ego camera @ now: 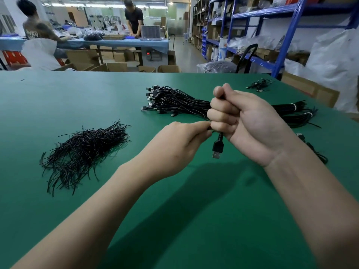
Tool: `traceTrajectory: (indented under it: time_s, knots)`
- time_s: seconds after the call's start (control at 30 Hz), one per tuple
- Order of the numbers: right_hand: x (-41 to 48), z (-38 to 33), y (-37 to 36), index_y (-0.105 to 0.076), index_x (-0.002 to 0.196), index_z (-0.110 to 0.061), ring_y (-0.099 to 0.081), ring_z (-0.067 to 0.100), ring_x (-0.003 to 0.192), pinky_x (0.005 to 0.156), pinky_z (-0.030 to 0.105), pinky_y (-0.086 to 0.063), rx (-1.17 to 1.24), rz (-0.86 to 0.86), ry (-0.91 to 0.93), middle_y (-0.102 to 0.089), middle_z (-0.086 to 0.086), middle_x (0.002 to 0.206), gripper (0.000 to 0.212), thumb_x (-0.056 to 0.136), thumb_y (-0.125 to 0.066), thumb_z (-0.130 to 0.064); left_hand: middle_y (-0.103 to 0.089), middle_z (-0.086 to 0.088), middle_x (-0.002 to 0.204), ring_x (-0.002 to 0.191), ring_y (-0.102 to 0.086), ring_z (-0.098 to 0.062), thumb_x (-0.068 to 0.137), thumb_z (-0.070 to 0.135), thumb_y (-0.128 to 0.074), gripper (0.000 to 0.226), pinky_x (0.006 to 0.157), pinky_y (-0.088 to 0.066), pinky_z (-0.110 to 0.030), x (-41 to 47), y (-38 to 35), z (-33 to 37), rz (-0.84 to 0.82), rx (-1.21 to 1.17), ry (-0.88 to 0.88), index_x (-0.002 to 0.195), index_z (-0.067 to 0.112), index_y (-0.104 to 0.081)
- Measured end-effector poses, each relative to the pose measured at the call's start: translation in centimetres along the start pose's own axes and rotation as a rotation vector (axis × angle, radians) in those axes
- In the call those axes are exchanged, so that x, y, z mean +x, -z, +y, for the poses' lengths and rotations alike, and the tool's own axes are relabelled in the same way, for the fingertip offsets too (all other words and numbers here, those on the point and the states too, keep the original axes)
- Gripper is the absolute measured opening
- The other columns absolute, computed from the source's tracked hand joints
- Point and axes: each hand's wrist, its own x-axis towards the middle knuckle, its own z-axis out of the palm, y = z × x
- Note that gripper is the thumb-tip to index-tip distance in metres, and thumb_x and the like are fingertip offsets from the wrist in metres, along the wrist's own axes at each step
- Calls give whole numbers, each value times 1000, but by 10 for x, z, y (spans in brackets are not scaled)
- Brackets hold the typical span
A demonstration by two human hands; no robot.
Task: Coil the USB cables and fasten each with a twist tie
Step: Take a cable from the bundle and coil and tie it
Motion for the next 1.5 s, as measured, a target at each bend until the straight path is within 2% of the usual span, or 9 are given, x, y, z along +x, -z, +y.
traceTrajectory:
  time_s: [0.27,0.37,0.47,0.67,0.83,0.97,1.17,1.3,1.5]
  knots:
    - [8,24,-1,-60,91,-8,-52,15,62,64,32,-52,-598,250,328,-54,-1,69,35,111,-32,-17,-47,4,62,59,-43,-24,106,39,-40,31,59,-32,-37,-2,14,18,-97,298,1,98,21,-64]
    - [6,28,4,-63,94,-6,-61,18,68,68,31,-52,-955,272,409,-64,1,74,34,110,-36,-19,-65,0,78,74,-58,-30,104,42,-38,34,64,-41,-38,-2,25,21,-41,389,-42,102,26,-68]
    - [4,31,6,-60,82,-6,-50,12,54,55,28,-40,-1169,211,372,-60,2,64,41,109,-40,-29,-61,7,65,60,-54,-17,103,39,-48,28,61,-44,-38,-4,42,22,32,325,-154,93,28,-72]
    - [-1,26,-1,-55,62,-11,-25,14,48,48,22,-22,-810,-79,67,-26,-3,51,77,96,-18,-68,-42,8,45,44,-42,-11,97,44,-57,42,47,-29,-21,-3,70,6,240,221,-177,69,14,-65]
    - [-9,19,-11,-51,68,-15,-14,14,52,49,33,-7,-359,-488,-182,-17,-2,58,47,102,-30,-41,-32,6,50,49,-28,-7,98,38,-60,33,49,-21,-20,-4,65,-4,286,-149,-106,68,23,-64]
    - [-16,14,-17,-49,72,-17,-15,10,51,45,28,-5,-104,-575,-205,-17,-6,58,35,101,-36,-31,-41,7,61,59,-35,-5,102,26,-53,36,54,-28,-21,2,41,-5,334,-514,-68,68,15,-56]
    - [-9,7,-17,-46,82,-17,-16,7,50,44,21,-16,24,-276,80,-15,-8,60,30,104,-32,-31,-57,0,70,68,-46,-3,106,13,-43,23,67,-40,-22,3,-3,-1,184,-642,53,104,14,-66]
    - [-2,2,-4,-50,87,-14,-28,7,49,45,19,-26,28,-2,195,-27,-9,57,33,110,-31,-28,-45,6,61,56,-37,-8,106,18,-48,26,56,-33,-23,-1,-12,6,28,-314,36,84,30,-58]
    - [4,11,8,-51,83,-14,-47,11,55,55,29,-44,-854,305,432,-47,-7,59,34,111,-34,-23,-49,8,56,50,-42,-7,105,29,-51,23,59,-36,-35,0,11,15,-3,59,-66,102,23,-73]
